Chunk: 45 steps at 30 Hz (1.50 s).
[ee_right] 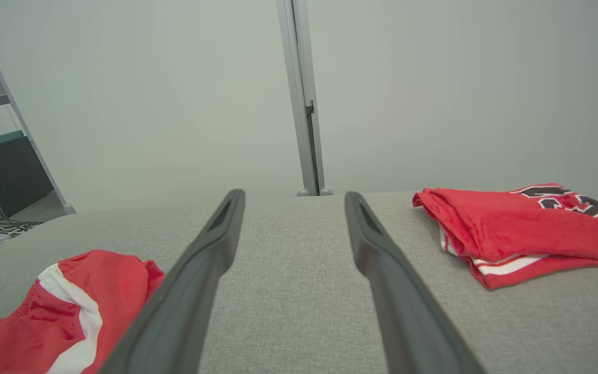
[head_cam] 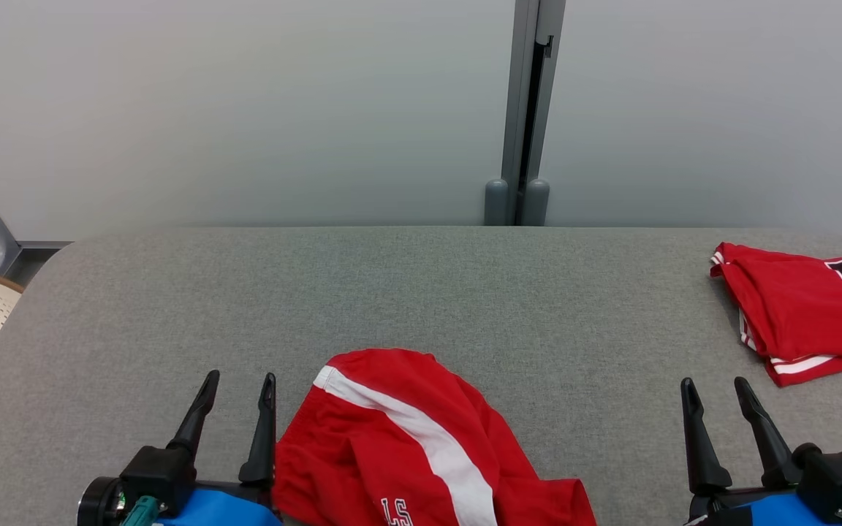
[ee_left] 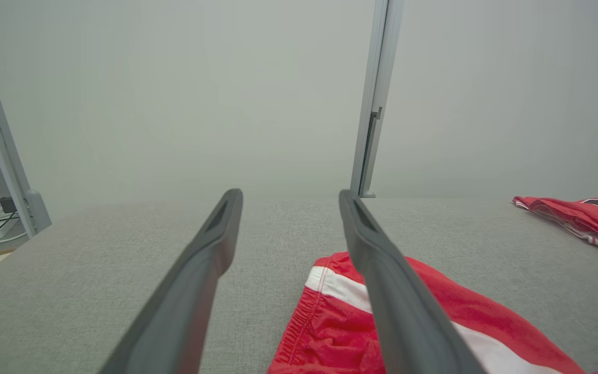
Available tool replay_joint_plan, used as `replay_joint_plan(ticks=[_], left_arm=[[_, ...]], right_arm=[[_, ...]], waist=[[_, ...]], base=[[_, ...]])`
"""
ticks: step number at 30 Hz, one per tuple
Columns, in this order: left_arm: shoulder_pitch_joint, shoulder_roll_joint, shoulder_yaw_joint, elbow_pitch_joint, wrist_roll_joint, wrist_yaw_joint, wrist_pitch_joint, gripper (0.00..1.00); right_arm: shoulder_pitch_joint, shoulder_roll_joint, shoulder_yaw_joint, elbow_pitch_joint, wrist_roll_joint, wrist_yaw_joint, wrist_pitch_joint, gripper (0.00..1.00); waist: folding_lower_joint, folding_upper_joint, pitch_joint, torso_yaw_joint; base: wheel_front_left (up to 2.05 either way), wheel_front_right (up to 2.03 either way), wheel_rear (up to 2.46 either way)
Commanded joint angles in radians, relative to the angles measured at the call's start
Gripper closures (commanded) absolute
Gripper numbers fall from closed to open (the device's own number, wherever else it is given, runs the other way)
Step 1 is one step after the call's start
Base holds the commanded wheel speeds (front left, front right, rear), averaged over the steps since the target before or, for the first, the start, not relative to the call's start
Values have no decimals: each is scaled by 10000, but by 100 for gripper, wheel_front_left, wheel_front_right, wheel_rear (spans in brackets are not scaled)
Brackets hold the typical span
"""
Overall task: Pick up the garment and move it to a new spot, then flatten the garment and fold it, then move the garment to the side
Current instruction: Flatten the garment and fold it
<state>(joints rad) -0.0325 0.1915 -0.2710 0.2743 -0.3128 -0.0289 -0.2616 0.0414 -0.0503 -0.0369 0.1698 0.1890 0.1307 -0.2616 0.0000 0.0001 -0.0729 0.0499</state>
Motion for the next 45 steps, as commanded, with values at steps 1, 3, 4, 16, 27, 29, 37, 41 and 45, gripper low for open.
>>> replay_joint_plan(ticks=[1,3,4,16,27,29,37,41,45], left_arm=[[251,-52,311,-290,249,23,-42,0],[430,-66,619,-483,507,45,-42,0],[512,-74,751,-551,607,57,-44,0],[892,-442,1597,-676,1336,-228,-43,0],[826,-763,1811,-569,1657,-563,-44,0],[787,-815,1816,-549,1680,-598,-44,0],[773,-935,1848,-502,1811,-726,-45,0],[704,-998,1853,-472,1845,-776,-45,0],[648,-1068,1869,-446,1907,-815,-45,0]], right_arm=[[176,-5,-61,-73,94,1,-45,0],[284,-3,-112,-96,134,1,-45,0],[343,-5,-149,-95,137,1,-45,0],[647,-3,-252,-42,93,1,-45,0],[167,-9,2821,1155,261,1,223,0],[11,-11,3435,1462,390,1,297,0],[-464,-15,4813,2778,757,-1,589,0],[-827,-14,5178,3718,905,1,657,0],[-1250,-6,5680,4462,1371,1,580,100]], waist=[[0,-1,-10,39],[0,-1,-18,77],[0,-1,-20,95],[0,-1,-51,166],[0,-1,-30,372],[0,-1,-13,469],[0,-1,53,839],[0,-1,106,992],[0,-1,157,1083]], base=[[0,0,0],[0,0,0],[0,0,0],[0,0,0],[0,0,0],[0,0,0],[0,0,0],[0,0,0],[0,0,0]])
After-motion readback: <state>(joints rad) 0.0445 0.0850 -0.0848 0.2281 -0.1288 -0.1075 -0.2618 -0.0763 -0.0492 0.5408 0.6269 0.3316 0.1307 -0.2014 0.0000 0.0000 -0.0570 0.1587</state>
